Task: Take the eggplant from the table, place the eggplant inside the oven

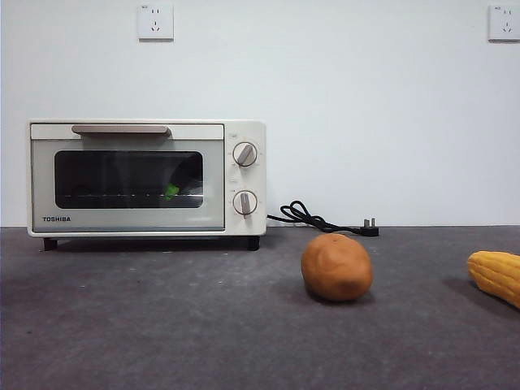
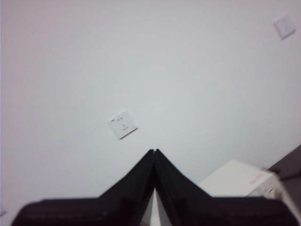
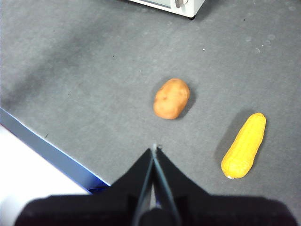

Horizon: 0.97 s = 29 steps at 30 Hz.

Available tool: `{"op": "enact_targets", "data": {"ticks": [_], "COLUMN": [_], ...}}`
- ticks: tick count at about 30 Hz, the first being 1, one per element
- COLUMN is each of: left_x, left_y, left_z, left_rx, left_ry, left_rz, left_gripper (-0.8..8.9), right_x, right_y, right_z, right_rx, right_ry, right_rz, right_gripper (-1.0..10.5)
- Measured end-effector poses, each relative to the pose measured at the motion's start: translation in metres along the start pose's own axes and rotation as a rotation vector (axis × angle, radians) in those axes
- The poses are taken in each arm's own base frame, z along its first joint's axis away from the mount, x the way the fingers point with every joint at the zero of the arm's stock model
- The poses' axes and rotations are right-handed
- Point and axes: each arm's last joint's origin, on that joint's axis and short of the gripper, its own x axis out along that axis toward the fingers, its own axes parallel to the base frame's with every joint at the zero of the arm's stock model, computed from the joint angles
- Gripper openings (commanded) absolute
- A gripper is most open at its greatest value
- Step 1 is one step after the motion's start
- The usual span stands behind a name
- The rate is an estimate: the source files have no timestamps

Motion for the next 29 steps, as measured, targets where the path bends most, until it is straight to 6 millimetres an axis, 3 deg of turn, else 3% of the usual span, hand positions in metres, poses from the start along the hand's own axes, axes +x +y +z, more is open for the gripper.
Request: {"op": "enact_targets", "data": {"ticks": [9, 29], "left_x": [-0.003, 0.005], "left_y": [-0.026, -0.116], "left_z": [-0.05, -0.243], "left_rx": [0.095, -0.263], "left_ry": [0.06, 0.31], "left_rz": [0.039, -0.035], "left_gripper": [-0.04, -0.04], "right_x": [0.0, 0.0], "right_y": [0.0, 0.0], "right_z": [0.0, 0.0], "right_rx": [0.0, 0.0], "right_ry": [0.0, 0.0], "right_rz": [0.0, 0.0], "right_gripper": [0.0, 0.0]}}
